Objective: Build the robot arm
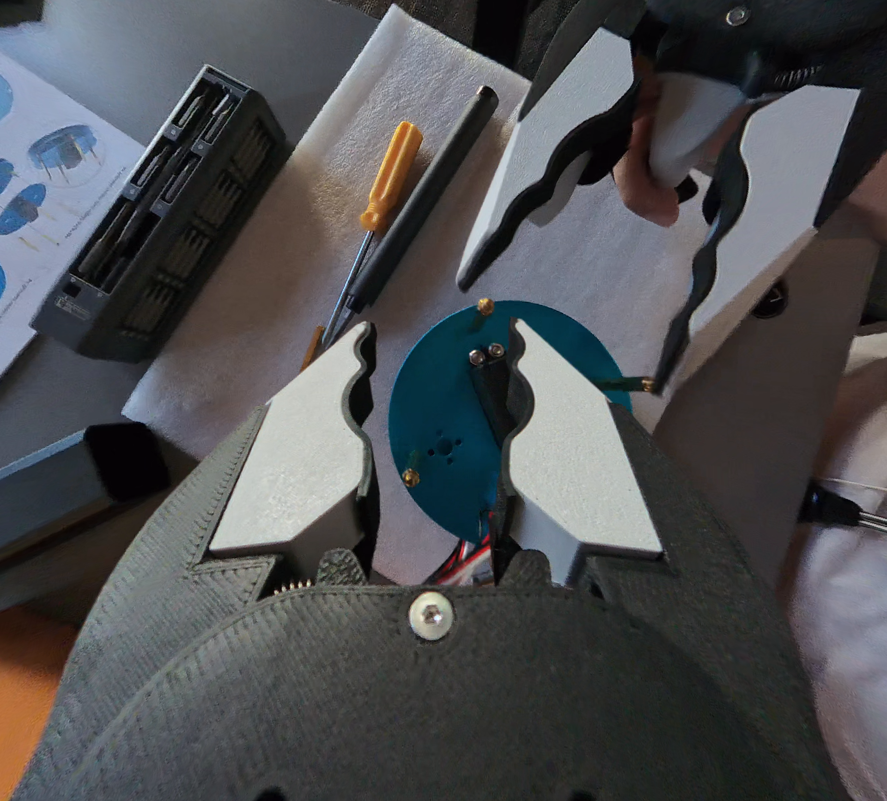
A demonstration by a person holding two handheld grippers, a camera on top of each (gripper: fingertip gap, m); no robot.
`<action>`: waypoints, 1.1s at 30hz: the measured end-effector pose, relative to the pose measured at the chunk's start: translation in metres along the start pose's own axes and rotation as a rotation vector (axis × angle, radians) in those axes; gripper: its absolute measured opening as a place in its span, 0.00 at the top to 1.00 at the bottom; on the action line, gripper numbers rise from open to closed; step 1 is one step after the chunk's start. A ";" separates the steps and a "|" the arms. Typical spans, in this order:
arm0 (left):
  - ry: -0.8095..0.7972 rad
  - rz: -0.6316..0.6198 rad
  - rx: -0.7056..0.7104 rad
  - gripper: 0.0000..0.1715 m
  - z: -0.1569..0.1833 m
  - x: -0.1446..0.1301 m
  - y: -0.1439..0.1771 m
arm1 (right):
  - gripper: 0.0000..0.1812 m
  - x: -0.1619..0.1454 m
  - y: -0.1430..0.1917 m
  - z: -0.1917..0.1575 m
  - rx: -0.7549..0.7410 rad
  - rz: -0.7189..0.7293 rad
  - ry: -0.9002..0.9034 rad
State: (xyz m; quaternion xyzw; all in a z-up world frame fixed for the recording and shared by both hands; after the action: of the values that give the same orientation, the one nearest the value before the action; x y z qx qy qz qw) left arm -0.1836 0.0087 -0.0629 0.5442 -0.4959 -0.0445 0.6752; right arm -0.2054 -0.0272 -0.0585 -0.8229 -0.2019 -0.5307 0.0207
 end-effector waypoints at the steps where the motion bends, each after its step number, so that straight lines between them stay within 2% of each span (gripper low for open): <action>1: -0.011 -0.012 0.003 0.68 -0.001 0.000 -0.003 | 0.57 -0.001 -0.004 -0.001 0.017 -0.006 -0.006; 4: -0.013 -0.035 0.023 0.66 -0.008 -0.005 -0.010 | 0.53 -0.004 -0.006 -0.005 0.046 -0.016 -0.021; 6: 0.002 -0.039 0.027 0.64 -0.012 -0.010 -0.007 | 0.56 -0.007 0.002 -0.005 0.036 -0.016 -0.032; 8: -0.001 -0.058 0.066 0.70 -0.020 -0.018 -0.003 | 0.61 -0.006 0.012 -0.006 0.052 0.010 -0.058; 9: 0.006 -0.059 0.052 0.69 -0.020 -0.020 -0.002 | 0.61 -0.003 0.015 -0.004 0.043 0.034 -0.068; 13: 0.025 0.015 -0.060 0.68 -0.004 -0.005 -0.007 | 0.57 0.003 0.006 0.003 0.035 0.042 -0.056; 17: -0.031 -0.031 -0.027 0.65 -0.007 -0.003 -0.019 | 0.54 -0.005 -0.005 -0.003 0.062 -0.030 -0.041; 19: -0.029 -0.044 -0.018 0.63 -0.011 -0.008 -0.015 | 0.56 -0.007 0.004 -0.003 0.050 -0.038 -0.045; 20: -0.024 -0.042 -0.012 0.62 -0.013 -0.011 -0.012 | 0.63 -0.009 0.010 -0.007 0.074 -0.038 -0.058; 23: -0.004 -0.049 0.032 0.68 -0.023 -0.017 -0.003 | 0.60 -0.005 0.018 -0.003 0.038 -0.001 -0.065; 26: 0.008 0.017 -0.092 0.65 -0.006 -0.003 -0.004 | 0.56 0.000 0.007 0.007 0.003 0.007 -0.013; 30: -0.042 -0.035 -0.048 0.64 -0.013 -0.003 -0.013 | 0.54 -0.006 -0.010 0.002 0.092 -0.062 -0.053; 33: -0.047 -0.071 0.015 0.62 -0.026 -0.014 -0.007 | 0.58 -0.008 0.003 0.001 0.081 -0.054 -0.067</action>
State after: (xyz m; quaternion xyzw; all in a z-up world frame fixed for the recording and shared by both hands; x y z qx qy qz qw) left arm -0.1684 0.0322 -0.0750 0.5655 -0.4923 -0.0774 0.6571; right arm -0.2067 -0.0323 -0.0657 -0.8330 -0.2460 -0.4945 0.0327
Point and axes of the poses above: each gripper's, where its closed fingertips meet, y back along the fingers, x out of its top, z = x × y across the jaws, the point moved 2 cm from there along y, back along the fingers, and after that the axes turned 9 degrees about -y, right-handed, at the moved point
